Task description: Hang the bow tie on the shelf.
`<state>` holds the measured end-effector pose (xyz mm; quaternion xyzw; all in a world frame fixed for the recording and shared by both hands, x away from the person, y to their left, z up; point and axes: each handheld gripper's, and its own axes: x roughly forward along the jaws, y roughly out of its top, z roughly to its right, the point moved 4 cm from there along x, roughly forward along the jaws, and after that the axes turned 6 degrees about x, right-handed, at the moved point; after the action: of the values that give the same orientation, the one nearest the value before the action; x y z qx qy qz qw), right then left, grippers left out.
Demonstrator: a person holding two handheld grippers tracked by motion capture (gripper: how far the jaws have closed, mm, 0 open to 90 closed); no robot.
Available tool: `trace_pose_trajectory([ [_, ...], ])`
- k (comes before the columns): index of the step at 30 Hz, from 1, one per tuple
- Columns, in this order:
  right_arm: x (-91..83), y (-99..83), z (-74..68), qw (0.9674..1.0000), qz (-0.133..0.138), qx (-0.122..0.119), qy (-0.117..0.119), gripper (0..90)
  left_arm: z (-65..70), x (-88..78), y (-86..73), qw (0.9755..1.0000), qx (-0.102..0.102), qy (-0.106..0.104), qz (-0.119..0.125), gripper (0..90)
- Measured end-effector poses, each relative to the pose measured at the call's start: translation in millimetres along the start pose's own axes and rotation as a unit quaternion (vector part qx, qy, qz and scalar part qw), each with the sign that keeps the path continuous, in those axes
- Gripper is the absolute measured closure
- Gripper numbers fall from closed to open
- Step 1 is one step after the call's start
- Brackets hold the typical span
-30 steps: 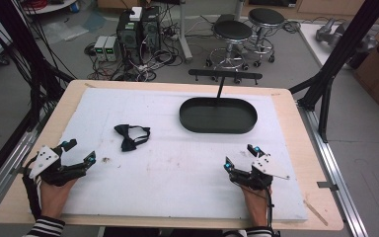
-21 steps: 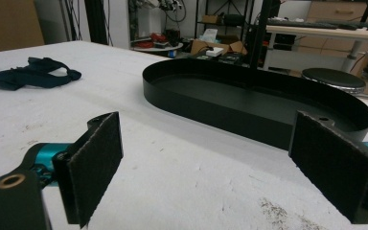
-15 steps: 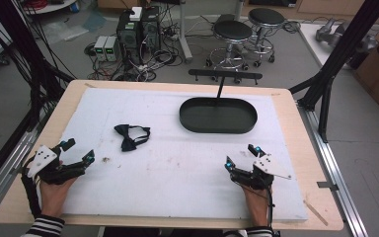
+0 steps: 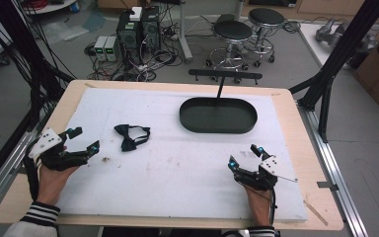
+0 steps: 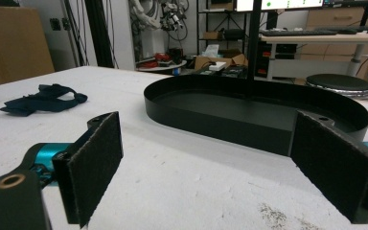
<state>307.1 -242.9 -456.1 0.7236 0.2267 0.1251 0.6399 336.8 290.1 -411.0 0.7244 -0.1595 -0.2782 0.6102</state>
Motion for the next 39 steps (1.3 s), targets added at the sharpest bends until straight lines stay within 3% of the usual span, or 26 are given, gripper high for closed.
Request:
trace_pose_trajectory([
  [1,0.0,-0.2,-0.5,1.0,-0.001,0.001,0.0,10.6,-1.0,5.9,6.1,0.9998,0.001,-0.014,-0.014,15.2],
  [8,-0.3,-0.3,-1.3,1.0,0.001,-0.006,0.0,10.6,-4.8,32.3,21.8,0.9963,0.008,-0.042,-0.074,15.2],
  [13,-0.4,-0.1,-0.8,0.9999,0.004,-0.01,-0.003,10.6,-9.3,52.9,29.0,0.9932,0.008,-0.052,-0.104,15.2],
  [17,-0.6,-0.4,-1.5,1.0,0.004,-0.008,-0.002,10.6,-12.1,66.7,34.6,0.9898,0.021,-0.053,-0.13,15.2],
  [20,-0.7,-0.3,-1.5,1.0,0.004,-0.007,-0.002,10.6,-11.8,75.6,38.6,0.985,0.038,-0.064,-0.155,15.2],
  [21,-0.7,-0.3,-1.5,1.0,0.005,-0.008,-0.002,10.6,-10.7,81.1,41.0,0.981,0.048,-0.07,-0.175,15.2],
  [22,-0.7,-0.2,-1.4,0.9999,0.006,-0.009,-0.003,10.6,-10.7,81.1,41.0,0.981,0.048,-0.07,-0.175,15.3],
  [24,-0.9,-0.3,-1.6,1.0,0.005,-0.007,-0.004,10.6,-9.5,87.1,43.7,0.9768,0.064,-0.075,-0.19,15.5],
  [27,-1.0,-0.5,-1.8,1.0,0.004,-0.005,-0.003,10.6,-9.0,94.0,46.5,0.9739,0.072,-0.08,-0.2,16.1],
  [29,-0.9,-0.4,-1.6,1.0,0.005,-0.007,-0.003,10.6,-8.7,102.4,47.4,0.9704,0.083,-0.081,-0.212,17.5],
  [35,-1.0,-0.2,-1.0,1.0,0.007,-0.004,-0.003,10.6,-9.0,114.3,46.7,0.9669,0.081,-0.089,-0.225,21.7],
  [39,-1.2,-0.3,-1.2,1.0,0.006,-0.002,-0.003,10.6,-10.5,124.6,38.4,0.9576,0.085,-0.09,-0.26,21.7],
])
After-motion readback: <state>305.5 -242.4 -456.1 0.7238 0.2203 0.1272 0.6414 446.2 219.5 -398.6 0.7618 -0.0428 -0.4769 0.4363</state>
